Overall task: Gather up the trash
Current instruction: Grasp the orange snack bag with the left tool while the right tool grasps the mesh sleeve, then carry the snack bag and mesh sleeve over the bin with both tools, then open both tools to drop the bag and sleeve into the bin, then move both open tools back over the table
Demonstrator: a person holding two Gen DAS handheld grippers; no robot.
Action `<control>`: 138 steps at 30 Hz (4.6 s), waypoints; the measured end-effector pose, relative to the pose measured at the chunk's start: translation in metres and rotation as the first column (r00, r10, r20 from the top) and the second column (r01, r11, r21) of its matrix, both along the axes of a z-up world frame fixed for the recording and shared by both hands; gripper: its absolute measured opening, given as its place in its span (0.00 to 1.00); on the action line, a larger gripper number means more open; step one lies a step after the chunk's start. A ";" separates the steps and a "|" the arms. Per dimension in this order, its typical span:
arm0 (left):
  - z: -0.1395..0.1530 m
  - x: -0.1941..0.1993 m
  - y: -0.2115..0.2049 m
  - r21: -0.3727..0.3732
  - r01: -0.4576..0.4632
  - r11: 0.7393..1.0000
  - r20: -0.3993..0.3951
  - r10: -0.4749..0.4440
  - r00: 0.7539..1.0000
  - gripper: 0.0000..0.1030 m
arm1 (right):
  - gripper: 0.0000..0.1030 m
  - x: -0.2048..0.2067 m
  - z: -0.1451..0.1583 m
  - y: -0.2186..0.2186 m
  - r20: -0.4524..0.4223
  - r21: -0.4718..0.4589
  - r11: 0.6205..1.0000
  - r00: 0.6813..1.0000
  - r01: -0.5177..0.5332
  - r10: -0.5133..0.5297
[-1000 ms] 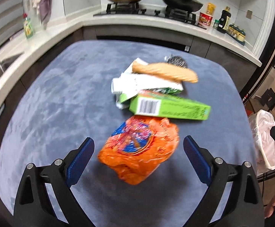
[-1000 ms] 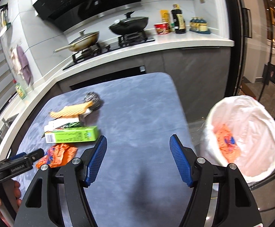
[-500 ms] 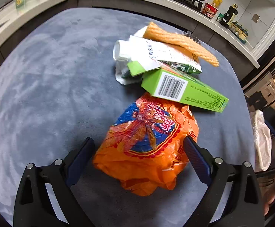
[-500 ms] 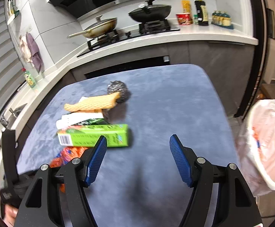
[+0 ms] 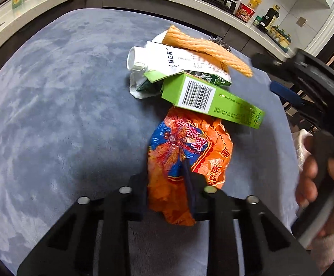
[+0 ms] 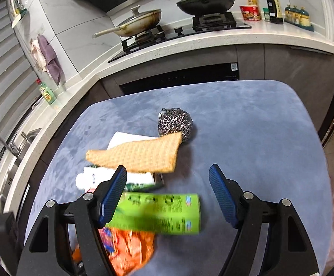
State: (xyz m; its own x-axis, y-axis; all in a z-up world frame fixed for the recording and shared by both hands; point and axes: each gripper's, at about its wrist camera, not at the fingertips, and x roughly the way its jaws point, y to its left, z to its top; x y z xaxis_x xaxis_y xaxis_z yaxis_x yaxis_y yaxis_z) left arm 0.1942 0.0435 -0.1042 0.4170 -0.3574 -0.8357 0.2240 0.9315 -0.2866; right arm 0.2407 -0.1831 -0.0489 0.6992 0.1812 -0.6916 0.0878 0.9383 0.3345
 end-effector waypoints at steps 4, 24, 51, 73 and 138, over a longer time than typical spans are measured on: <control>0.004 -0.003 0.002 -0.011 0.020 1.000 0.012 -0.020 1.000 0.13 | 0.61 0.018 -0.010 0.004 -0.022 0.024 0.999 1.000 -0.022 0.022; 0.059 -0.061 -0.010 -0.046 0.098 0.994 0.086 -0.094 0.992 0.12 | 0.04 -0.054 0.058 0.003 0.140 -0.014 0.998 0.989 -0.053 0.055; 0.116 -0.138 -0.178 0.005 0.386 0.922 0.200 -0.379 0.904 0.12 | 0.04 -0.251 0.078 -0.203 0.222 0.009 0.918 0.894 0.398 -0.389; 0.095 -0.146 -0.331 0.089 0.539 0.838 0.183 -0.546 0.818 0.12 | 0.04 -0.297 0.019 -0.293 0.095 -0.039 0.835 0.834 0.549 -0.544; 0.110 -0.063 -0.175 0.081 0.134 0.988 0.258 -0.150 0.954 0.83 | 0.64 -0.210 0.053 -0.162 0.144 -0.099 0.929 0.929 0.357 -0.342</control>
